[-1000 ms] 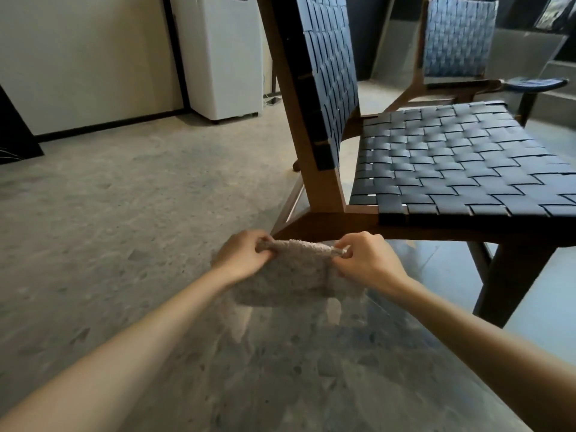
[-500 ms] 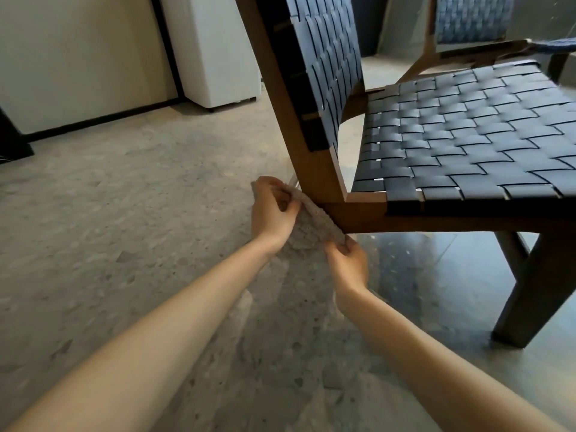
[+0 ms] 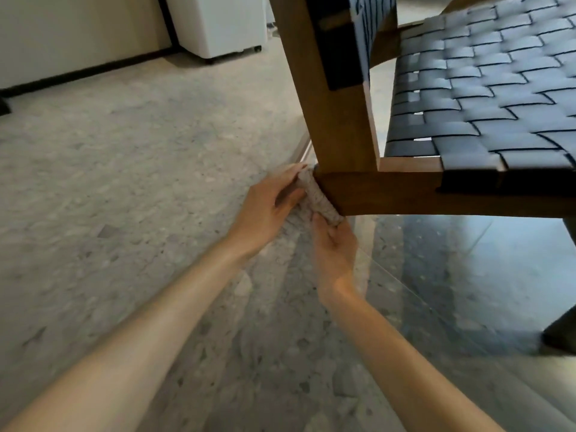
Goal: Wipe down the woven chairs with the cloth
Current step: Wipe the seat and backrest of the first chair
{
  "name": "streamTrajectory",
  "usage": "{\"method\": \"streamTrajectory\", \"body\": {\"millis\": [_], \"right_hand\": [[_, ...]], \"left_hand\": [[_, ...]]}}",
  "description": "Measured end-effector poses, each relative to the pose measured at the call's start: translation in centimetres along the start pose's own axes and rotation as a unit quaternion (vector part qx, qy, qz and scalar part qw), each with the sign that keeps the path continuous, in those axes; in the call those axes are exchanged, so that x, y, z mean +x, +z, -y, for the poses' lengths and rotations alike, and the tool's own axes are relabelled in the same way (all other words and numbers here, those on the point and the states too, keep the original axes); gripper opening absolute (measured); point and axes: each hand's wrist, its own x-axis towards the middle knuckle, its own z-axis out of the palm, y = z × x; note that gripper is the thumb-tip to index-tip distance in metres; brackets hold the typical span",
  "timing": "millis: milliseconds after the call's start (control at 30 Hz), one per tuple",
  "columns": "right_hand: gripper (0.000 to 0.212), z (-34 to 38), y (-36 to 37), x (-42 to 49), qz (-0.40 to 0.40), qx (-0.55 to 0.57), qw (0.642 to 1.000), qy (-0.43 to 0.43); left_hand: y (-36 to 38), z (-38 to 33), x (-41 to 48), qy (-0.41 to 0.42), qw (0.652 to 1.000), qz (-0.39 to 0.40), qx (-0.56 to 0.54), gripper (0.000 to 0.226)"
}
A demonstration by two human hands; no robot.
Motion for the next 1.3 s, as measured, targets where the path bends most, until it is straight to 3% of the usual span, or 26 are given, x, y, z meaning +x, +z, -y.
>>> {"method": "streamTrajectory", "body": {"millis": [167, 400, 533, 733, 933, 1033, 1300], "right_hand": [[0.031, -3.7, 2.5, 0.6, 0.069, -0.043, 0.997, 0.007], [0.041, -7.9, 5.0, 1.7, 0.193, -0.02, 0.971, 0.139], [0.042, -8.6, 5.8, 1.9, 0.203, -0.014, 0.96, 0.193], [0.042, -7.8, 5.5, 1.1, 0.132, 0.034, 0.974, 0.181], [0.04, -4.1, 3.8, -0.1, 0.026, 0.061, 0.993, 0.096], [0.029, -1.4, 2.0, -0.5, 0.029, 0.075, 0.996, 0.036], [0.026, 3.3, -0.3, -1.1, -0.096, 0.163, 0.974, 0.122]], "left_hand": [[-0.1, 4.9, -2.1, -0.051, 0.999, 0.005, 0.003, 0.038], [0.2, 11.2, -4.5, -0.161, 0.985, 0.044, 0.038, 0.036], [0.2, 12.7, -4.7, -0.205, 0.976, 0.06, 0.052, 0.041], [0.3, 11.4, -5.1, -0.21, 0.977, 0.031, -0.011, 0.04], [1.4, 5.4, -4.2, -0.111, 0.99, -0.076, -0.031, 0.039], [1.9, 2.2, -3.1, -0.089, 0.99, -0.102, -0.041, 0.041], [2.7, -3.2, -1.5, -0.066, 0.984, -0.167, -0.015, 0.04]]}}
